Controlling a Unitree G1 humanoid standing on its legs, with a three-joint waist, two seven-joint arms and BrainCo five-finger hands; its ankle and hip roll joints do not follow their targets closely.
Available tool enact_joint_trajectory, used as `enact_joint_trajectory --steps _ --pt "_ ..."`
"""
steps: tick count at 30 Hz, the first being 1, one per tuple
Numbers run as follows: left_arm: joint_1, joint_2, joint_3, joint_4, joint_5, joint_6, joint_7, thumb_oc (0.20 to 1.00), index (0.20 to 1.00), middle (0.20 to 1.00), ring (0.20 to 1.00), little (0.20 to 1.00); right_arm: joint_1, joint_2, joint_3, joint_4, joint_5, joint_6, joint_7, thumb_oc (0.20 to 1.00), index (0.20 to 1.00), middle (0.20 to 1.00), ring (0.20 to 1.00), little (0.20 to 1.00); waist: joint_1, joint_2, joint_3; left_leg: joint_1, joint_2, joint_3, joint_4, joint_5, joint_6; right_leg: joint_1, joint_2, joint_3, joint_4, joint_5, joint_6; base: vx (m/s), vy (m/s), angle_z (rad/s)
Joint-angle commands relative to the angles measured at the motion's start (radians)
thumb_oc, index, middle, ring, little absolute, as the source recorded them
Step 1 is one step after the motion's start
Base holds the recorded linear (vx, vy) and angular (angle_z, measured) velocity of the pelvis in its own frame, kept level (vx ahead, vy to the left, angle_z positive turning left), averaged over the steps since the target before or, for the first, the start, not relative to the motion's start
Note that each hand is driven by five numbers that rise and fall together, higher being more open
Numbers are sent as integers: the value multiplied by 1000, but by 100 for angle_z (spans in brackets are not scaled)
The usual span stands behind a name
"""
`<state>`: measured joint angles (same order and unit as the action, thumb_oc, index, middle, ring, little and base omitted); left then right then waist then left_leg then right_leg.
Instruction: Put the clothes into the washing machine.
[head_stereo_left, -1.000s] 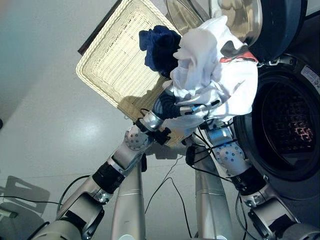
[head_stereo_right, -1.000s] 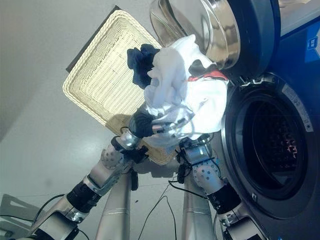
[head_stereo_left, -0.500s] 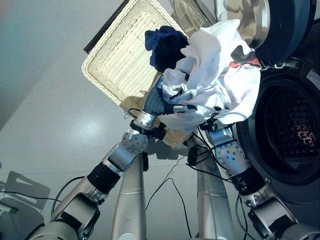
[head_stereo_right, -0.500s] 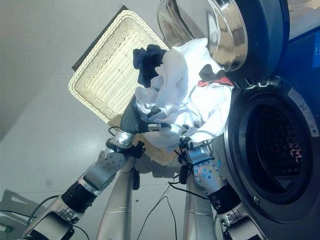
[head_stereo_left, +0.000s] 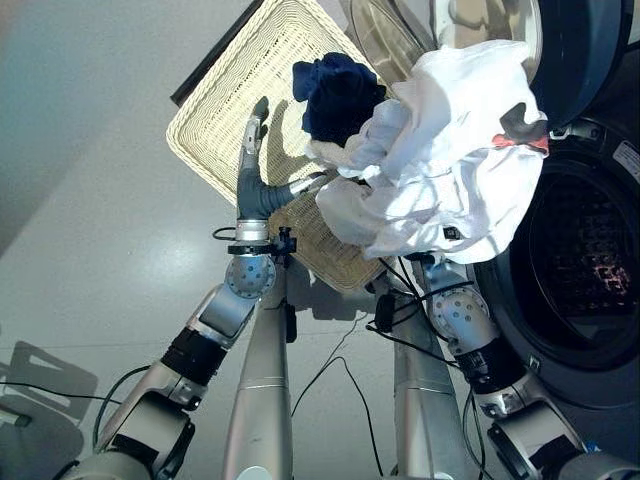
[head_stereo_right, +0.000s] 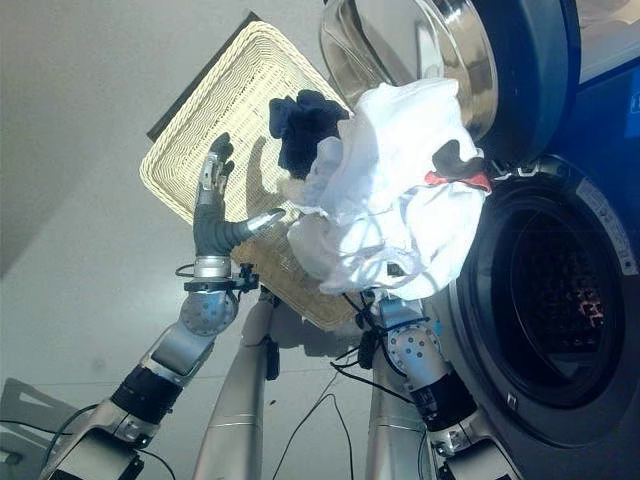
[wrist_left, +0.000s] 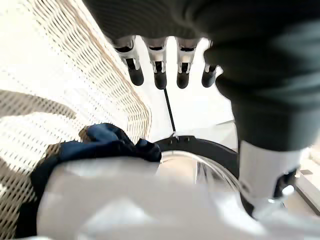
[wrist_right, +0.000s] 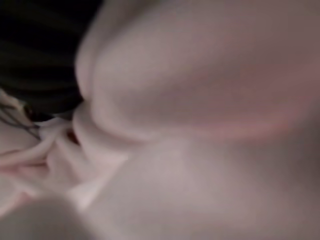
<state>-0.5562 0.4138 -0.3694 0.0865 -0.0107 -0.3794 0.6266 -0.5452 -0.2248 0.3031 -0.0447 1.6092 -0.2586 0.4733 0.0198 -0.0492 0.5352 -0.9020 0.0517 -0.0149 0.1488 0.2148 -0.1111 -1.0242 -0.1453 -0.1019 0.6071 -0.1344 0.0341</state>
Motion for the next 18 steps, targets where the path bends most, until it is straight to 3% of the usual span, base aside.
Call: enact_joint_trajectory --steps 1,10,18 --pt "-31 -7 24 -32 86 -22 47 1000 1000 1000 1000 1000 7 7 -42 -162 16 -31 79 200 200 200 200 200 -17 33 -15 -5 -61 25 78 -89 11 87 29 -90 -362 308 120 0 0 0" --pt "-36 2 64 22 109 6 165 1000 1000 1000 1000 1000 -1 14 -70 -176 -2 -38 81 200 200 200 200 200 -18 32 -15 -7 -56 29 79 -88 7 85 29 -90 -359 306 120 0 0 0" --pt "-54 5 101 116 29 -30 214 1000 1000 1000 1000 1000 -8 9 -89 -116 -40 -36 25 200 200 200 200 200 -24 29 -15 -4 -49 33 79 -86 -1 86 31 -86 -357 307 122 0 0 0"
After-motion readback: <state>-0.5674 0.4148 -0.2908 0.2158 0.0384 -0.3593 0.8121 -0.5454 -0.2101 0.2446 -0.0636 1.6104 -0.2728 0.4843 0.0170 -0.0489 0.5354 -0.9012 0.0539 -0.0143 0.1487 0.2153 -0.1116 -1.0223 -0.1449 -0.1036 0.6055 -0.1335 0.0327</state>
